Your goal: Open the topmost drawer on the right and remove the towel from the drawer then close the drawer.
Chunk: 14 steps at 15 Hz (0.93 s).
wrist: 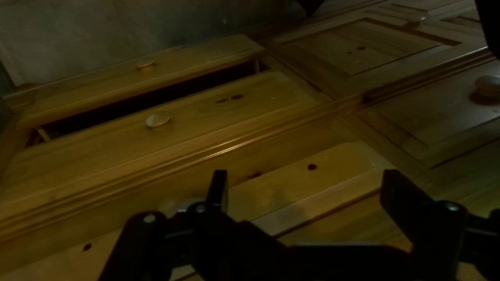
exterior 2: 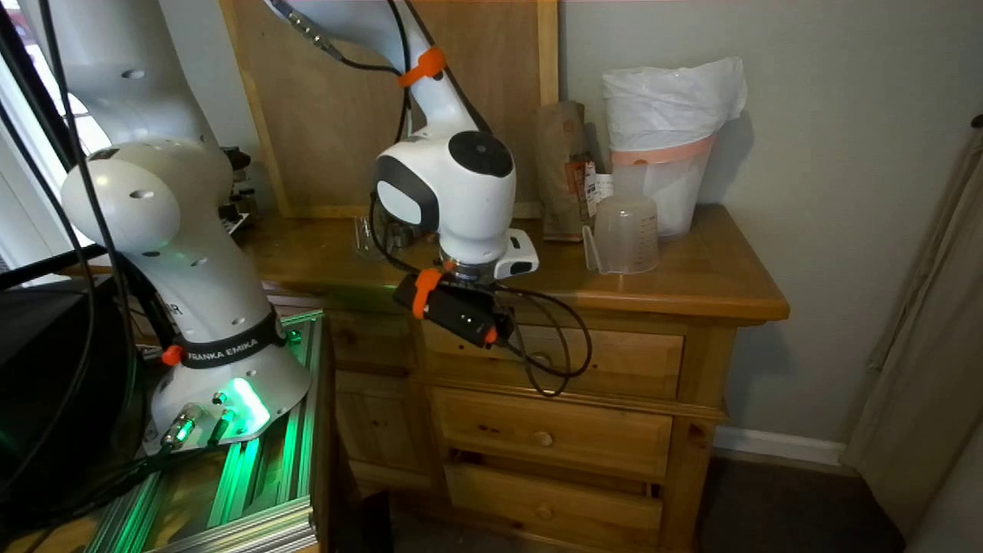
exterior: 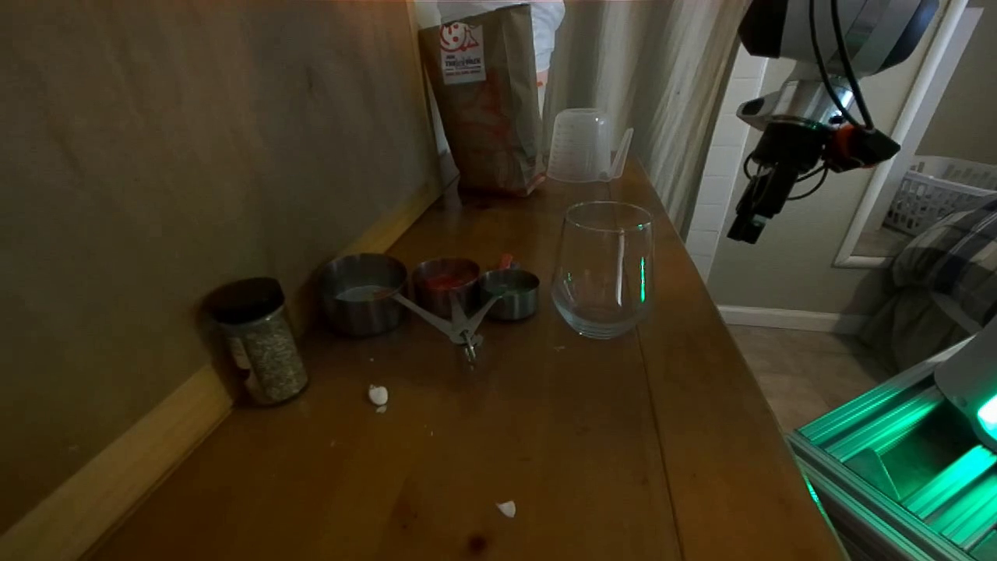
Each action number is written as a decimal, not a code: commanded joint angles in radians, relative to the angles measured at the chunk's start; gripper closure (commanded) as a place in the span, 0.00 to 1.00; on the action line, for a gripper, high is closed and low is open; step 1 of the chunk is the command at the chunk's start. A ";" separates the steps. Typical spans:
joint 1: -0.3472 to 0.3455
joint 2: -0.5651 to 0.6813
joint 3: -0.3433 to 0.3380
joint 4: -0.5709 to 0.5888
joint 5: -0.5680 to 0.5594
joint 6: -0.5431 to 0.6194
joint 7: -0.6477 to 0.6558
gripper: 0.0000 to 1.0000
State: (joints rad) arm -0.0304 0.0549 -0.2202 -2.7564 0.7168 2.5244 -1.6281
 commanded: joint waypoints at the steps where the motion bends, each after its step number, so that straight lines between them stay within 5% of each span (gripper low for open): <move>1: -0.078 0.080 0.052 0.030 0.076 0.010 -0.195 0.00; 10: -0.162 0.241 0.146 0.137 0.521 -0.060 -0.718 0.00; 14: -0.132 0.242 0.122 0.132 0.499 -0.086 -0.702 0.00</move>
State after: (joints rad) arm -0.1710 0.2988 -0.0895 -2.6245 1.2178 2.4410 -2.3324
